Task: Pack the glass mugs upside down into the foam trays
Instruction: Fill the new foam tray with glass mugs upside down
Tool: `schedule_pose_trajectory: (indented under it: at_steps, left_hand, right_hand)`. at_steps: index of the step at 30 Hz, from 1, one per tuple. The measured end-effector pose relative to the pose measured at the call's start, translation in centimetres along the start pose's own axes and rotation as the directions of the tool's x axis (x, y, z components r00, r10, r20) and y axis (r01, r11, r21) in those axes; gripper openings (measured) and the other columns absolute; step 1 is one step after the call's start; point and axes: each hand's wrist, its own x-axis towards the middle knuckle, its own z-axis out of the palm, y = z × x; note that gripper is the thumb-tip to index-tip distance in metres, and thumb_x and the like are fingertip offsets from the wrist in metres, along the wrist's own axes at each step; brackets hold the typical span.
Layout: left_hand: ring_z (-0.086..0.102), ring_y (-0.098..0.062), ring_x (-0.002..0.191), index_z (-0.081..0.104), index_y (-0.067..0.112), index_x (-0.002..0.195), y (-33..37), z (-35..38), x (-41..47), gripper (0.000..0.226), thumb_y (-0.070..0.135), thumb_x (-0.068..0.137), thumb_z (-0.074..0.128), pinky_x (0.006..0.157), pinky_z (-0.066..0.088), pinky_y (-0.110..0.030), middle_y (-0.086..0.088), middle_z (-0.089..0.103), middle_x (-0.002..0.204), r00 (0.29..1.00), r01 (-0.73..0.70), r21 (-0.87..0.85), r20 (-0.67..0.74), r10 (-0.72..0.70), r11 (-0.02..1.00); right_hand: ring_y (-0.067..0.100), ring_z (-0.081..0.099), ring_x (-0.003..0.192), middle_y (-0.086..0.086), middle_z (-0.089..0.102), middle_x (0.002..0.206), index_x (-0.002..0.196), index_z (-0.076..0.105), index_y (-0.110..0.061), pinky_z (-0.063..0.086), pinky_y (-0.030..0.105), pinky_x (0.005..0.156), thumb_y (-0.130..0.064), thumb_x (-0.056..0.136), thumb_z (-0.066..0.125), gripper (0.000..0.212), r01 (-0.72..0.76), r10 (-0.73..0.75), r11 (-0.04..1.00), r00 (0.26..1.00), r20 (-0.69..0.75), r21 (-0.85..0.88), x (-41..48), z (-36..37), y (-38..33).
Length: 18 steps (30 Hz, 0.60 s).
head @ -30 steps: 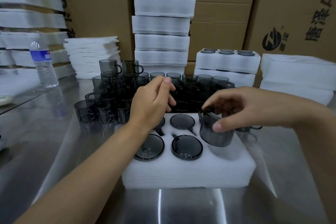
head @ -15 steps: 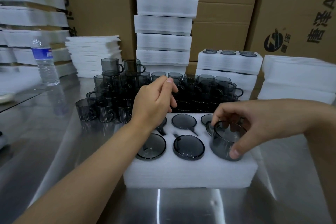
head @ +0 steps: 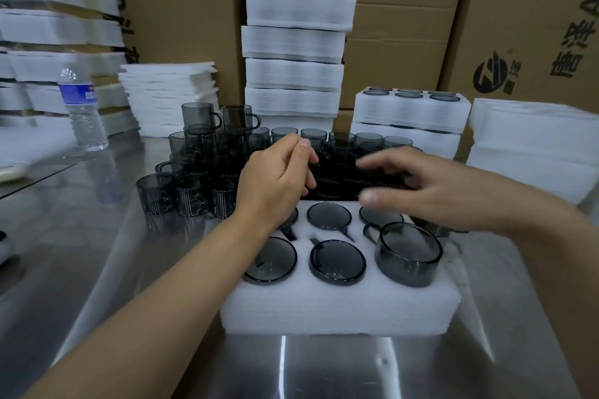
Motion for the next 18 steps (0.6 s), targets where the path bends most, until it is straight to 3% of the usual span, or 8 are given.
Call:
schedule_pose_trajectory:
  at_steps: [2, 4, 6, 18]
  left_hand:
    - [0.06, -0.012, 0.05, 0.059, 0.028, 0.07, -0.1, 0.0, 0.1, 0.029, 0.035, 0.09, 0.039, 0.06, 0.054, -0.042, 0.007, 0.063, 0.054, 1.0, 0.007, 0.029, 0.015, -0.007, 1.0]
    - [0.06, -0.011, 0.051, 0.059, 0.029, 0.072, -0.2, 0.0, 0.1, 0.027, 0.035, 0.089, 0.04, 0.063, 0.054, -0.044, 0.009, 0.064, 0.055, 0.999, 0.019, 0.058, 0.033, -0.021, 0.998]
    - [0.06, -0.01, 0.051, 0.06, 0.029, 0.072, -0.1, 0.0, 0.1, 0.026, 0.036, 0.088, 0.04, 0.065, 0.054, -0.045, 0.011, 0.064, 0.056, 0.998, 0.025, 0.073, 0.05, -0.028, 0.997]
    - [0.061, -0.014, 0.053, 0.058, 0.03, 0.061, 0.1, 0.0, 0.0, 0.032, 0.034, 0.088, 0.042, 0.065, 0.053, -0.047, 0.01, 0.063, 0.055, 0.996, 0.031, 0.08, 0.085, -0.038, 0.996]
  right_hand:
    - [0.003, 0.019, 0.14, -0.017, 0.027, 0.151, 0.14, 0.032, -0.047, 0.02, 0.033, 0.114, -0.087, 0.061, 0.026, 0.089, -0.002, -0.002, 0.999, 0.995, -0.103, -0.041, 0.9, 1.7, -0.7]
    - [0.004, -0.003, 0.145, -0.014, 0.008, 0.159, 0.148, 0.018, -0.041, 0.001, 0.038, 0.118, -0.083, 0.061, 0.013, 0.097, -0.029, 0.026, 0.986, 0.999, -0.018, -0.166, 1.6, 3.5, -1.0]
    - [0.005, -0.013, 0.144, -0.015, -0.002, 0.159, 0.15, 0.009, -0.04, -0.007, 0.039, 0.118, -0.081, 0.062, 0.006, 0.097, -0.054, 0.07, 0.974, 0.996, 0.064, -0.22, 1.9, 4.5, -0.8]
    - [0.007, -0.016, 0.144, -0.015, -0.007, 0.159, 0.149, 0.0, -0.043, -0.008, 0.042, 0.118, -0.083, 0.059, -0.001, 0.099, -0.06, 0.112, 0.957, 0.979, 0.17, -0.282, 2.4, 5.5, 0.1]
